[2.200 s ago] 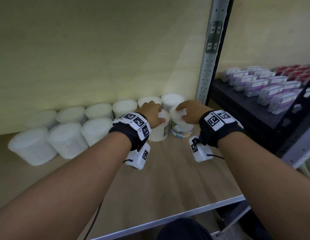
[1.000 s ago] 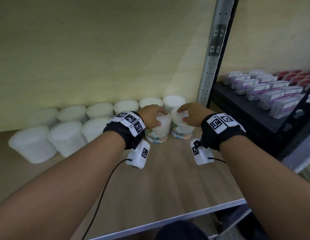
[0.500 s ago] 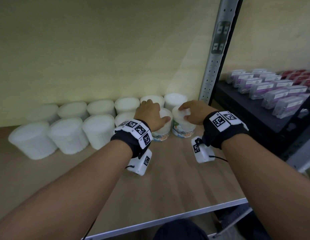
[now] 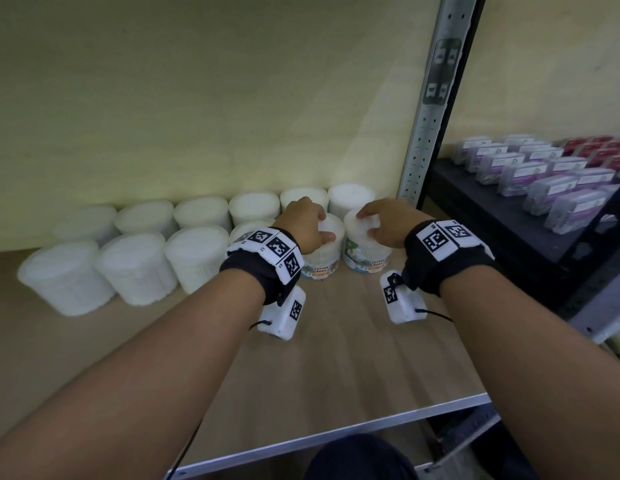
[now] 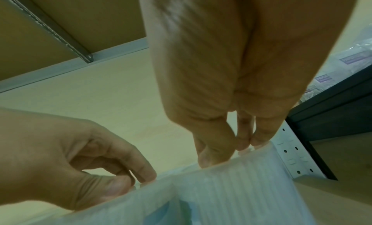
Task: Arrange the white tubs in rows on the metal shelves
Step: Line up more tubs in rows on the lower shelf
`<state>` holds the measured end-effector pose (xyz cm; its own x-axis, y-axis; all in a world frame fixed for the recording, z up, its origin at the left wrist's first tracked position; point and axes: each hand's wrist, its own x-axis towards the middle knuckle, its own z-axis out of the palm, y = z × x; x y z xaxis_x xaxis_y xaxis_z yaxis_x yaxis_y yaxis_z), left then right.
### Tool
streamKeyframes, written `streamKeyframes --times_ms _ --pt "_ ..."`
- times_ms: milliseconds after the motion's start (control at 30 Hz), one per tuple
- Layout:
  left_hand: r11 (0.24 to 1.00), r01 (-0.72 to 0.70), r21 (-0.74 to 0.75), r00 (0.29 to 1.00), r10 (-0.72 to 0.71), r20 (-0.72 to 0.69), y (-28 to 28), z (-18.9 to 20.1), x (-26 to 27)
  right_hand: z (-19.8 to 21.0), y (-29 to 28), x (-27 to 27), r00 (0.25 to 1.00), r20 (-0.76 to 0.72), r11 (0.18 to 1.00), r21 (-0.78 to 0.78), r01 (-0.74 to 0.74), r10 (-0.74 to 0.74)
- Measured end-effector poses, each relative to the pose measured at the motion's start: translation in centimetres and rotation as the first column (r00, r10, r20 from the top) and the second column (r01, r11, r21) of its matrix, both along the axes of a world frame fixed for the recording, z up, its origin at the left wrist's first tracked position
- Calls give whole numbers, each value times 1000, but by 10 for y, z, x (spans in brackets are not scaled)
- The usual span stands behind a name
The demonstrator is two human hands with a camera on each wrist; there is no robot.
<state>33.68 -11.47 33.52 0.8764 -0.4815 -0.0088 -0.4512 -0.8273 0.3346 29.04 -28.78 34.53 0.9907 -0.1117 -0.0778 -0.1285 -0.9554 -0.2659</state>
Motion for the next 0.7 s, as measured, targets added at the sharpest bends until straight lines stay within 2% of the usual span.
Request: streamKeyframes --times_ms 700 --pt "997 -56 -48 998 56 -5 -2 3 -14 6 10 -11 998 -38 998 -28 48 -49"
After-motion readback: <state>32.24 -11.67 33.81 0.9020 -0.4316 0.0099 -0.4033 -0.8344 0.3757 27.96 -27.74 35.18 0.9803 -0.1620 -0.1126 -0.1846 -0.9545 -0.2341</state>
